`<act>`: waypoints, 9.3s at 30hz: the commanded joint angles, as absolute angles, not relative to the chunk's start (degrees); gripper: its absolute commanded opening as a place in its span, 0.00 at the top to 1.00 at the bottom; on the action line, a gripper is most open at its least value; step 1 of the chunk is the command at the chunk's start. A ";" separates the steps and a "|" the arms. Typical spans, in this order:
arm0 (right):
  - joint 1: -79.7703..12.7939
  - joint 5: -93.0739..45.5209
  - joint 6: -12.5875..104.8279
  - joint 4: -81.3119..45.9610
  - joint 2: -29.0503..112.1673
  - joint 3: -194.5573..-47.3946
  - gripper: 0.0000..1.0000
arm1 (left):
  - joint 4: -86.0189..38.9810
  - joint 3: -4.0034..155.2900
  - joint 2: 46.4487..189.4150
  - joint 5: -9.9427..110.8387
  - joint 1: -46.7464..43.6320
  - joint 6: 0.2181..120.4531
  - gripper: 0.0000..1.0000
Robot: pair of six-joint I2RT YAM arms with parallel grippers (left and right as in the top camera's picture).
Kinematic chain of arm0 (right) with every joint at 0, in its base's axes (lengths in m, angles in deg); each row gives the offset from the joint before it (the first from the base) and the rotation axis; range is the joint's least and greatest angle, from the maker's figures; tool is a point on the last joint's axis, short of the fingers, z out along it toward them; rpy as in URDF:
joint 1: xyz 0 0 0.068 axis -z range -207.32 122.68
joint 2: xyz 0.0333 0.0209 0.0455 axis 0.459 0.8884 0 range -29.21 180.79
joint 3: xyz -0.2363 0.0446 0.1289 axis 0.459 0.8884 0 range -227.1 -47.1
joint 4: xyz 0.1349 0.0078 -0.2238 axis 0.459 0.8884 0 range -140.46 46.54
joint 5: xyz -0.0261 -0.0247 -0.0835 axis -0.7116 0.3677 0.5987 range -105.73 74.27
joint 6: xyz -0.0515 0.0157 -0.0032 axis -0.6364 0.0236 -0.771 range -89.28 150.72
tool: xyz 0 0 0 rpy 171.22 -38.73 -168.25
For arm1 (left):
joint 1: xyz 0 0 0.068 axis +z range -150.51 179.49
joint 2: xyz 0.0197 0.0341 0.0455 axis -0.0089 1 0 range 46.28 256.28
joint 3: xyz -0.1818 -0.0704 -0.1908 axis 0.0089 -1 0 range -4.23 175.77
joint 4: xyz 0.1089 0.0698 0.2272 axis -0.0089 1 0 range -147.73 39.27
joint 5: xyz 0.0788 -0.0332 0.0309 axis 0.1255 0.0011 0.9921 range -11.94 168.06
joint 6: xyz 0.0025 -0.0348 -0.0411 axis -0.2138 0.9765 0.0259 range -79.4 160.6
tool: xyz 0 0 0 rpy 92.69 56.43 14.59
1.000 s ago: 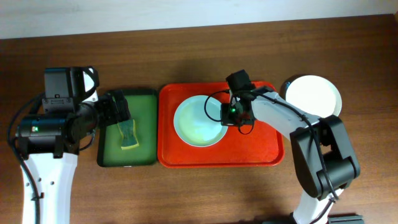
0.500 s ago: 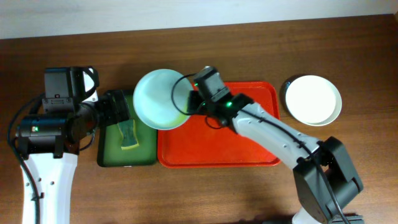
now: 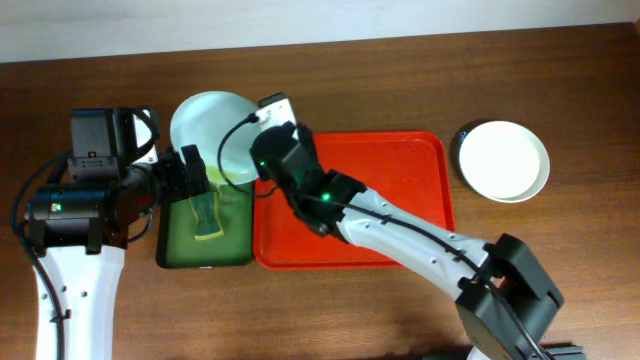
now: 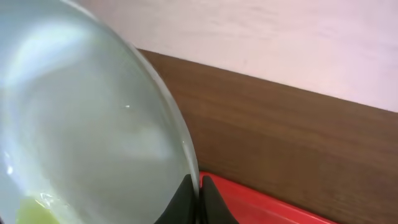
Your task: Clean dirty plates on tray and stack at the side
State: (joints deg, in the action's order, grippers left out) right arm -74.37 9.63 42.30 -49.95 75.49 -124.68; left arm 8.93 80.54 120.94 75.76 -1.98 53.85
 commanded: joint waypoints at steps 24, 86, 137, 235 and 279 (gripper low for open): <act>-66.33 -11.04 53.99 -46.65 76.69 -125.93 0.96 | 8.86 81.19 120.30 76.37 -1.83 53.79 0.01; -21.06 -31.83 21.73 -15.63 81.11 -114.36 0.76 | 8.99 81.19 120.46 76.35 -2.11 53.79 0.01; -23.93 -31.63 24.13 6.33 80.52 -144.88 0.01 | 9.02 81.19 120.46 76.35 -2.11 53.79 0.01; -38.50 -20.16 17.71 -46.34 -29.03 -47.42 0.02 | 9.02 81.17 118.23 76.35 -2.22 53.79 0.01; -38.50 -20.16 17.68 -46.34 -29.03 -47.42 0.02 | -53.10 -3.72 46.60 76.94 -2.31 53.79 0.01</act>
State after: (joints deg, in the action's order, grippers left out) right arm -38.85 -20.86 17.07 -46.54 -28.68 -47.83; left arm -53.78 -3.46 46.91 77.03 -2.05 53.88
